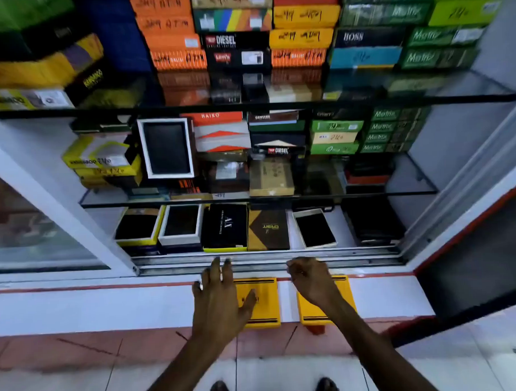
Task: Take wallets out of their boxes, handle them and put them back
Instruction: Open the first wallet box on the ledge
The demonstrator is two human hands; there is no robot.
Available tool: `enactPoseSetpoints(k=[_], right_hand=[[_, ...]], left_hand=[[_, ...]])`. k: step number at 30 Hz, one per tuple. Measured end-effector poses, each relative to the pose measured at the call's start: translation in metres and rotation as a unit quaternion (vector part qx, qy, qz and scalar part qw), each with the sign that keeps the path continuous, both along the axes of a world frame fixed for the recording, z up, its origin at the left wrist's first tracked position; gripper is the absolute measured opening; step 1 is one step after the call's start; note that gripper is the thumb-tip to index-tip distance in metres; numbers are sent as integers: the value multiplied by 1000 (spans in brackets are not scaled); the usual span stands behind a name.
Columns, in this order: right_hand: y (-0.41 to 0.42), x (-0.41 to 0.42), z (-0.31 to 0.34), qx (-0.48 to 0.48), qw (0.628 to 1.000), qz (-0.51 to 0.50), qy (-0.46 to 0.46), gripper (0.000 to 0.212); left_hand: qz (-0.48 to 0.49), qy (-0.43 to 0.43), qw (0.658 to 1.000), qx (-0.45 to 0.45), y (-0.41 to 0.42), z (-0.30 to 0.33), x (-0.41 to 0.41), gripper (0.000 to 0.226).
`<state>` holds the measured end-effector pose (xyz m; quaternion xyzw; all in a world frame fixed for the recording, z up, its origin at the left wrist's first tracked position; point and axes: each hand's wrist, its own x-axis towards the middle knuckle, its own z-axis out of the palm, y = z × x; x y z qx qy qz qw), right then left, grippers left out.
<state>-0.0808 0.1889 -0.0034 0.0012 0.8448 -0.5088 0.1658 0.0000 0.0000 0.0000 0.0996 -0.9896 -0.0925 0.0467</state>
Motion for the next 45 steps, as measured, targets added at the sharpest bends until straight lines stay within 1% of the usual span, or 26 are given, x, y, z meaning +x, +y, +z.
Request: enactPoseSetpoints(k=[1,3,6,7,9,12,15,17,20,23,25,26,27,28,29,30,31,32,34,35,37,38,39,42,43,45], right_hand=[[-2,-3,-13,-27,999,-18,-36,22],[-6,-7,-25,-56,990,-38,-124,28],[-17,-12,-32,-102,963,-64,-241,31],[-18,-15,-38,-98,961,-56,-252,32],[-18,-20,-46,-82,959,-49,-266,49],[-18,-23,-47,-130,929,-83,-336,69],[-17,-24,-45,-176,904,-80,-382,78],[-16,-23,-42,-199,892,-90,-395,78],[-15,-20,-38,-201,893,-106,-389,72],[-16,-17,-39,-208,895,-94,-384,66],[-16,-14,-42,-226,898,-82,-368,53],[-16,-12,-45,-225,906,-78,-349,42],[-17,-11,-48,-211,919,-74,-325,29],[-19,-9,-50,-175,937,-70,-295,18],[-22,-7,-52,-117,958,-65,-255,11],[-25,-5,-54,-51,976,-61,-205,9],[-29,-4,-55,5,987,-53,-152,13],[-31,-2,-56,40,991,-51,-114,19],[-35,-1,-53,67,994,-56,-67,27],[-35,-1,-50,70,995,-57,-52,24],[-31,0,-39,65,995,-66,-28,7],[-27,0,-33,72,995,-70,-14,2],[-24,0,-27,82,994,-70,4,5],[-17,1,-17,64,995,-70,11,37],[-19,2,-16,52,996,-66,4,40],[-28,5,-16,28,997,-67,-17,32]], left_hand=[[23,-60,998,16,5,-8,-3,90],[56,-120,991,20,17,-24,-6,100],[89,-148,984,39,28,-39,-10,115],[99,-146,983,42,30,-45,-13,119],[115,-155,980,45,35,-48,-17,126],[140,-151,977,48,41,-52,-21,129],[164,-154,972,65,47,-51,-26,126],[183,-168,967,62,52,-49,-32,129],[199,-184,960,75,55,-47,-37,135],[193,-170,959,120,47,-45,-34,128],[186,-150,953,187,37,-42,-31,121],[188,-134,941,248,28,-39,-29,113],[187,-111,918,331,17,-36,-26,101],[193,-94,882,419,5,-31,-23,87],[202,-77,839,499,-9,-27,-18,75],[214,-67,797,561,-22,-24,-13,68],[223,-58,761,606,-35,-22,-7,62],[233,-44,734,636,-47,-20,-1,51],[272,0,700,660,-68,-19,12,23],[296,18,691,659,-77,-20,19,18],[333,38,696,635,-90,-25,33,23],[345,44,697,627,-94,-28,39,25],[352,45,694,626,-95,-30,43,25],[362,40,687,629,-87,-36,49,16],[362,38,687,629,-81,-38,48,12],[362,32,689,627,-70,-41,45,13]])
